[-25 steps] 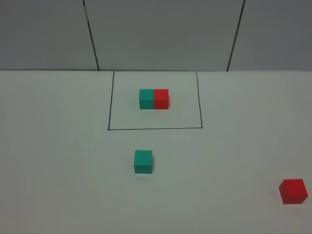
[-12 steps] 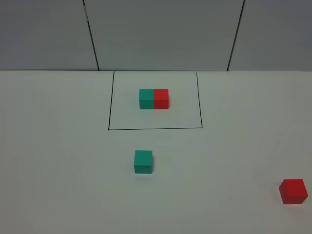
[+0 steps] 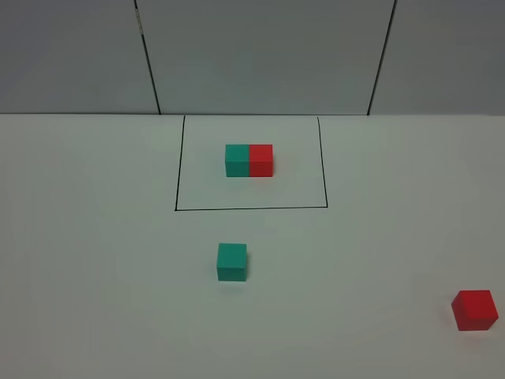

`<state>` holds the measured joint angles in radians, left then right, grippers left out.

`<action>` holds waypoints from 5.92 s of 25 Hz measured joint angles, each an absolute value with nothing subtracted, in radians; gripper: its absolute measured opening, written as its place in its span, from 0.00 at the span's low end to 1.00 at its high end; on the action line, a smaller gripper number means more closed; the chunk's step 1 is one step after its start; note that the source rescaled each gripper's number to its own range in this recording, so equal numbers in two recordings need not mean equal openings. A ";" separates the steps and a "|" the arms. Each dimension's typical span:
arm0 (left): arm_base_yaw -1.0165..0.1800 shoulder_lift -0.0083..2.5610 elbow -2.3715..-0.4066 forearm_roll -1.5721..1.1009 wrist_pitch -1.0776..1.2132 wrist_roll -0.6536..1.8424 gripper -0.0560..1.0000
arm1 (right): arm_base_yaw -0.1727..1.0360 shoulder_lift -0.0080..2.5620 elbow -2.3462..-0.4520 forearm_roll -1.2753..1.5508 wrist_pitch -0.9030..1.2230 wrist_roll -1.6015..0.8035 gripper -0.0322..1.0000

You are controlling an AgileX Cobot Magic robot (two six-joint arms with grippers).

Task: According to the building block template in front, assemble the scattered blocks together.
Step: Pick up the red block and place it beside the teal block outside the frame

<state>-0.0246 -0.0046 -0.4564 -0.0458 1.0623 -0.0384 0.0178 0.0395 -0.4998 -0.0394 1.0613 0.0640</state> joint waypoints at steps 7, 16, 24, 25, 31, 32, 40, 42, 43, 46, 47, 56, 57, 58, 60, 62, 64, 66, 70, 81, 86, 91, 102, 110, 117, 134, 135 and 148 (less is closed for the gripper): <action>-0.025 -0.005 -0.456 -0.046 1.062 -0.038 0.90 | 0.018 0.040 -0.500 -0.039 1.061 0.064 0.59; -0.025 -0.004 -0.456 -0.046 1.062 -0.038 0.90 | 0.018 0.040 -0.500 -0.039 1.061 0.064 0.59; -0.025 -0.004 -0.456 -0.046 1.063 -0.037 0.90 | 0.018 0.040 -0.500 -0.039 1.061 0.064 0.59; -0.025 -0.004 -0.456 -0.046 1.063 -0.037 0.90 | 0.018 0.040 -0.500 -0.039 1.061 0.064 0.59; -0.025 -0.004 -0.456 -0.046 1.063 -0.037 0.90 | 0.018 0.040 -0.500 -0.039 1.061 0.064 0.59; -0.025 -0.004 -0.456 -0.046 1.063 -0.037 0.90 | 0.018 0.040 -0.500 -0.039 1.061 0.064 0.59; -0.025 -0.004 -0.456 -0.046 1.063 -0.037 0.90 | 0.018 0.040 -0.500 -0.043 1.062 0.064 0.59; -0.025 -0.004 -0.456 -0.046 1.063 -0.037 0.90 | 0.018 0.040 -0.500 -0.042 1.062 0.064 0.59; -0.025 -0.004 -0.456 -0.046 1.063 -0.037 0.90 | 0.018 0.040 -0.500 -0.042 1.062 0.064 0.59; -0.025 -0.004 -0.456 -0.046 1.063 -0.037 0.90 | 0.018 0.040 -0.500 -0.042 1.062 0.064 0.59; -0.025 -0.004 -0.456 -0.046 1.063 -0.037 0.90 | 0.018 0.040 -0.500 -0.044 1.062 0.064 0.59; -0.025 -0.004 -0.456 -0.046 1.063 -0.037 0.90 | 0.018 0.212 -0.545 -0.133 1.025 -0.018 0.68; -0.025 -0.004 -0.456 -0.046 1.063 -0.037 0.90 | 0.018 0.265 -0.556 -0.145 1.022 -0.040 0.74; -0.025 -0.004 -0.456 -0.046 1.063 -0.037 0.90 | 0.018 0.313 -0.565 -0.158 1.015 -0.060 0.81; -0.025 -0.004 -0.456 -0.046 1.063 -0.037 0.90 | 0.018 0.432 -0.592 -0.181 1.003 -0.095 0.92; -0.025 -0.004 -0.456 -0.046 1.063 -0.037 0.90 | 0.018 0.548 -0.616 -0.197 0.986 -0.135 0.97; -0.025 -0.004 -0.456 -0.046 1.063 -0.037 0.90 | 0.018 0.675 -0.642 -0.201 0.973 -0.201 0.98; -0.025 -0.004 -0.456 -0.046 1.063 -0.037 0.90 | 0.018 0.790 -0.665 -0.201 0.969 -0.304 0.98; -0.025 -0.004 -0.456 -0.046 1.063 -0.036 0.90 | 0.018 1.011 -0.701 -0.204 0.938 -0.513 0.99; -0.025 -0.004 -0.456 -0.043 1.064 -0.036 0.90 | 0.031 1.332 -0.803 -0.310 0.882 -0.725 0.99; -0.025 -0.004 -0.456 -0.043 1.064 -0.036 0.90 | 0.147 1.419 -0.807 -0.373 0.854 -0.785 1.00; -0.025 -0.004 -0.456 -0.043 1.064 -0.036 0.89 | 0.200 1.491 -0.813 -0.457 0.849 -0.756 1.00; -0.025 -0.004 -0.456 -0.042 1.064 -0.036 0.89 | 0.221 1.626 -0.835 -0.413 0.798 -0.792 1.00; -0.025 -0.004 -0.456 -0.042 1.064 -0.036 0.89 | 0.221 1.674 -0.836 -0.386 0.742 -0.806 1.00; -0.025 -0.004 -0.456 -0.042 1.064 -0.036 0.89 | 0.221 1.727 -0.836 -0.386 0.716 -0.811 1.00; -0.025 -0.004 -0.456 -0.042 1.064 -0.036 0.89 | 0.221 1.827 -0.836 -0.388 0.625 -0.816 0.97; -0.025 -0.004 -0.456 -0.042 1.064 -0.036 0.89 | 0.221 1.835 -0.836 -0.388 0.625 -0.816 0.97; -0.025 -0.004 -0.456 -0.042 1.064 -0.036 0.89 | 0.221 1.848 -0.844 -0.410 0.619 -0.822 0.92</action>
